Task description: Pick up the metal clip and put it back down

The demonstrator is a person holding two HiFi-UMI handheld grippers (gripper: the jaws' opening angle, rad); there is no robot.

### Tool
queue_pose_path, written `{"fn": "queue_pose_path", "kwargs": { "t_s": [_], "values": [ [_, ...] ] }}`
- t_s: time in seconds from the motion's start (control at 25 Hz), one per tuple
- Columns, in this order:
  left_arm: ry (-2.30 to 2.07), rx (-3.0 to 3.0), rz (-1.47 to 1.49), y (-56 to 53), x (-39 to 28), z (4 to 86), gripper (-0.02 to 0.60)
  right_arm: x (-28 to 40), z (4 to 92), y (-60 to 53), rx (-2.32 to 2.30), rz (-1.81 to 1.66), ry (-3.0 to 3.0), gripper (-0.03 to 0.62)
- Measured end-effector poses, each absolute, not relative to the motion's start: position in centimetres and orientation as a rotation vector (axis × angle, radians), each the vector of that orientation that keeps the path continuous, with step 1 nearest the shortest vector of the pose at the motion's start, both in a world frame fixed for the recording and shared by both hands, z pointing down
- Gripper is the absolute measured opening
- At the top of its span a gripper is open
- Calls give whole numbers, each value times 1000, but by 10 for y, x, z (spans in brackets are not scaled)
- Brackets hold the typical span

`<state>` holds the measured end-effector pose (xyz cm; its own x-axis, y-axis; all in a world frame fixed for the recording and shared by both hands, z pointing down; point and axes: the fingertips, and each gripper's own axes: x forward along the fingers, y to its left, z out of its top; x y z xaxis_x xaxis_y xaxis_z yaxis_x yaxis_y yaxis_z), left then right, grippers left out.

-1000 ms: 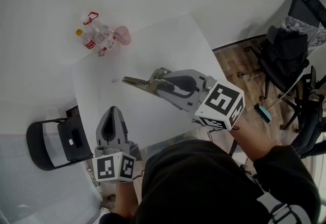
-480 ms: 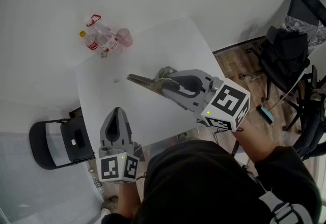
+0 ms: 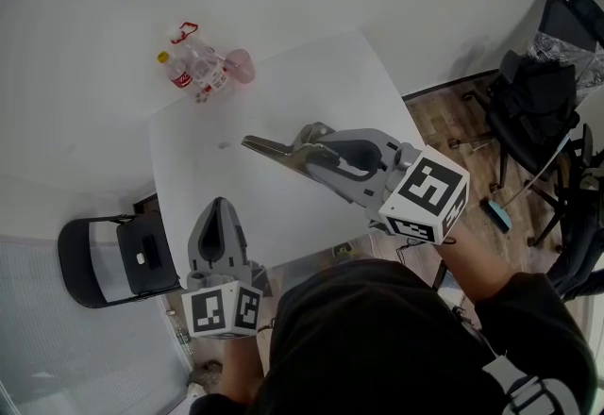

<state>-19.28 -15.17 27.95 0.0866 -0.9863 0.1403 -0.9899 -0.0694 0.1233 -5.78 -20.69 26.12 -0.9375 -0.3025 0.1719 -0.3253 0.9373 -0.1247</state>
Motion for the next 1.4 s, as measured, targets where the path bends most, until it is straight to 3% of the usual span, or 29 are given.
{"fn": "queue_pose_path", "kwargs": {
  "t_s": [0.96, 1.4],
  "values": [
    [-1998, 2119, 75, -153, -191, 297, 14, -66, 289, -212, 400, 307, -2917, 100],
    [-1978, 2054, 87, -151, -221, 324, 14, -106, 325, -217, 326, 346, -2837, 100]
  ]
}}
